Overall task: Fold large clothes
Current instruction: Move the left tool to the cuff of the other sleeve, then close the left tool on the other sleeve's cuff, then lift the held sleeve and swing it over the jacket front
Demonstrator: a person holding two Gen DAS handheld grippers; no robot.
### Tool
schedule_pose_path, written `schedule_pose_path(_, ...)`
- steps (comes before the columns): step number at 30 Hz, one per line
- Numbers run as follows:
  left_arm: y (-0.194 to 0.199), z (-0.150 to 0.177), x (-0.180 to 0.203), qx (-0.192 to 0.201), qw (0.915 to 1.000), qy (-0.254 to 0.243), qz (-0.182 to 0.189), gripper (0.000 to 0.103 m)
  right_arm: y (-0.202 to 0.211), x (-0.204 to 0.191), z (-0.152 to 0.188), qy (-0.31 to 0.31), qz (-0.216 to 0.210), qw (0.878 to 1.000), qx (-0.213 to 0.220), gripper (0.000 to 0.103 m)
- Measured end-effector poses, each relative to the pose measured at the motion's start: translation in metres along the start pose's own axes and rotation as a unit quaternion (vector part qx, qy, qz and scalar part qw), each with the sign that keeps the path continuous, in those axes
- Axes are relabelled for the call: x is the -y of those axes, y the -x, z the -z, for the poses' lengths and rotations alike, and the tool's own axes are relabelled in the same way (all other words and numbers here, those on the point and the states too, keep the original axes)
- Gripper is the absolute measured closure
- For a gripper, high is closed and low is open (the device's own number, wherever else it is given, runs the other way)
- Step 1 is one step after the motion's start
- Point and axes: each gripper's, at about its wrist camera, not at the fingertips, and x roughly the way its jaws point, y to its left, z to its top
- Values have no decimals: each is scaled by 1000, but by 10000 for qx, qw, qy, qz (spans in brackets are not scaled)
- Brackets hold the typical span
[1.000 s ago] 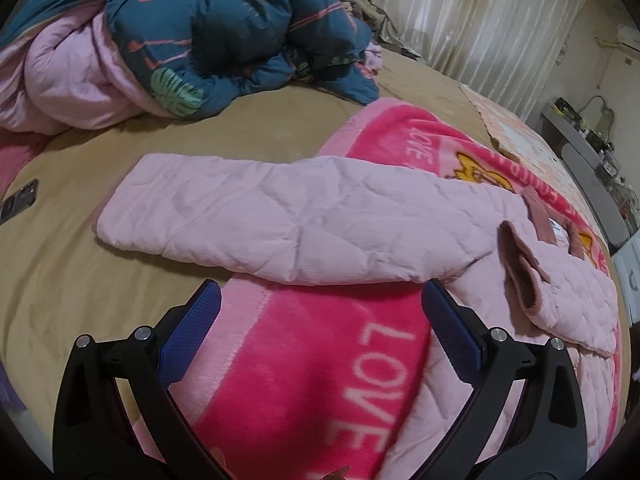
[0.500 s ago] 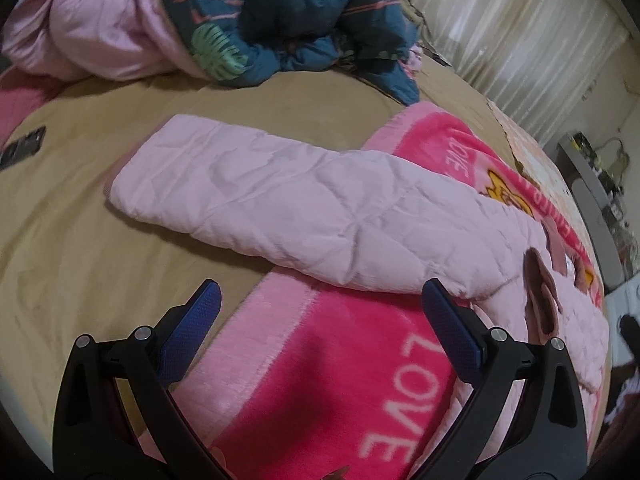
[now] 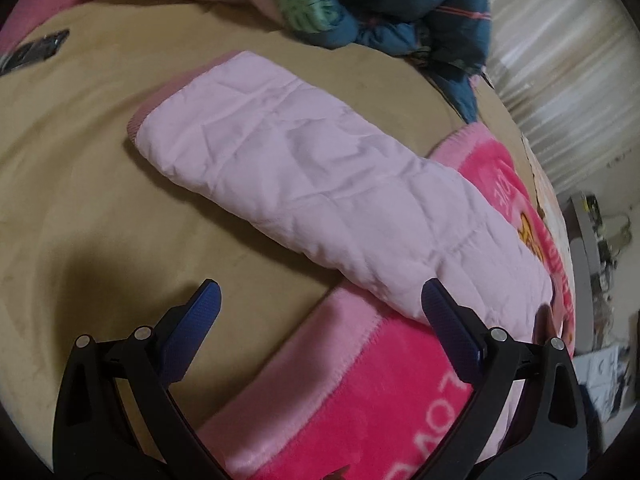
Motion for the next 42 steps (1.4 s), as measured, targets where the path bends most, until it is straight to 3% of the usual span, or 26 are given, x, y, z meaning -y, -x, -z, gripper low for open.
schedule_pose_path(7, -32, -14, -23, -41, 9982, 576, 152, 9, -3, 7, 12, -84, 26, 9999, 60, 5)
schedule_pose_path(12, -35, -25, -29, 361, 9961, 779, 215, 10, 6, 40, 25, -521, 205, 9984, 89, 5)
schedule_pose_path(13, -35, -26, -30, 427, 9955, 814, 222, 20, 8, 48, 28, -617, 237, 9978, 91, 5)
schedule_pose_path(14, -34, -26, -31, 472, 9949, 856, 230, 37, 12, 56, 31, -704, 283, 9971, 93, 5)
schedule_pose_path(17, -34, -29, -31, 512, 9942, 880, 352, 68, 24, 76, 39, -911, 450, 9947, 127, 5)
schedule_pose_path(20, -20, -30, -22, 788, 9919, 792, 600, 87, 38, 95, 48, -1170, 569, 9913, 214, 5)
schedule_pose_path(26, 24, -32, 14, 1363, 9873, 198, 787, 91, 63, 124, 62, -1620, 720, 9834, 392, 5)
schedule_pose_path(33, 70, -28, 51, 1870, 9752, -310, 1147, 91, 88, 138, 71, -1687, 1012, 9789, 561, 5)
schedule_pose_path(42, 118, -9, 96, 2141, 9612, -898, 1488, 91, 119, 150, 85, -1598, 1080, 9792, 622, 5)
